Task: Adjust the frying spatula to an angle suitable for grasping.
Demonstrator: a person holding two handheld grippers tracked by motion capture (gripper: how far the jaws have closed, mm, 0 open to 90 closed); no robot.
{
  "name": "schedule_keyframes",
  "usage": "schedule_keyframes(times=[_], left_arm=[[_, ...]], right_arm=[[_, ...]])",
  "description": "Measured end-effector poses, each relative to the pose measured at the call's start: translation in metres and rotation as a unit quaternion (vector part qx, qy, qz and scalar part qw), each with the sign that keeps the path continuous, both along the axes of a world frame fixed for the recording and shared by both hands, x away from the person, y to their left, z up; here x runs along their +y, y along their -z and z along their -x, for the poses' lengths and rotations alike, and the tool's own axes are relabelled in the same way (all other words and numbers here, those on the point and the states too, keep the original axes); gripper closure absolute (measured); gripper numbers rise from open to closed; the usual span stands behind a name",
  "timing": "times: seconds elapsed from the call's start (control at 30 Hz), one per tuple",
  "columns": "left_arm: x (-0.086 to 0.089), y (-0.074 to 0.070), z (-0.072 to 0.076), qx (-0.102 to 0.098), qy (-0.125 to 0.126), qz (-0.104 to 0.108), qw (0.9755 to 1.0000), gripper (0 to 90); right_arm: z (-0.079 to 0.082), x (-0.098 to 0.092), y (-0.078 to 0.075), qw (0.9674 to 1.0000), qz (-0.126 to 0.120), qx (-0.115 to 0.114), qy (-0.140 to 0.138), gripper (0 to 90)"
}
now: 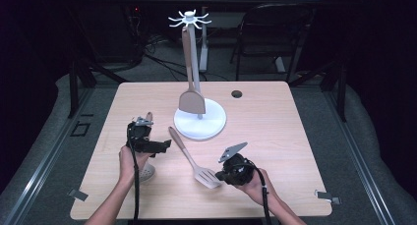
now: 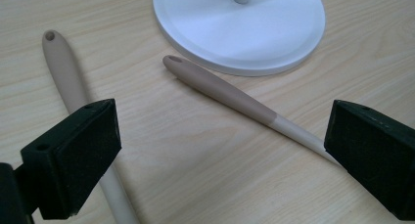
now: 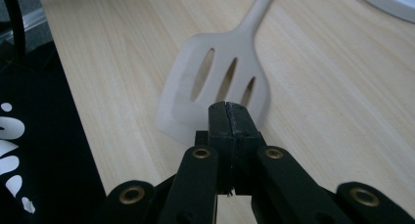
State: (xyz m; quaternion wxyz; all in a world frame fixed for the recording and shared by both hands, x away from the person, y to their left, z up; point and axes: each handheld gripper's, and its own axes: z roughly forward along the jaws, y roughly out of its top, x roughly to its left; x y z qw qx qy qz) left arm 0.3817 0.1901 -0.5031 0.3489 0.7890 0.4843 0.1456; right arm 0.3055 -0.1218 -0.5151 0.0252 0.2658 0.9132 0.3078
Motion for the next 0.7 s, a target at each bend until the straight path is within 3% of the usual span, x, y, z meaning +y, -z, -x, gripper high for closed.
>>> schedule_keyframes(times=[0.23, 0.4, 0.53, 0.7], left_arm=[[-0.008, 0.003, 0.001, 0.009, 0.005, -0.002, 0.9999, 0.9], [-0.015, 0.007, 0.001, 0.021, 0.015, -0.002, 0.9997, 1.5], [-0.021, 0.011, 0.001, 0.025, 0.018, -0.004, 0.9995, 2.2], [-0.029, 0.017, 0.001, 0.032, 0.019, 0.004, 0.9993, 4.9]], right_arm=[[0.005, 0.012, 0.012, 0.9995, 0.017, 0.013, -0.025, 90.0], [0.007, 0.018, 0.020, 0.9992, 0.022, 0.019, -0.026, 90.0], [0.008, 0.024, 0.027, 0.9981, 0.044, 0.022, -0.038, 90.0], [0.009, 0.027, 0.034, 0.9981, 0.041, 0.027, -0.037, 90.0]])
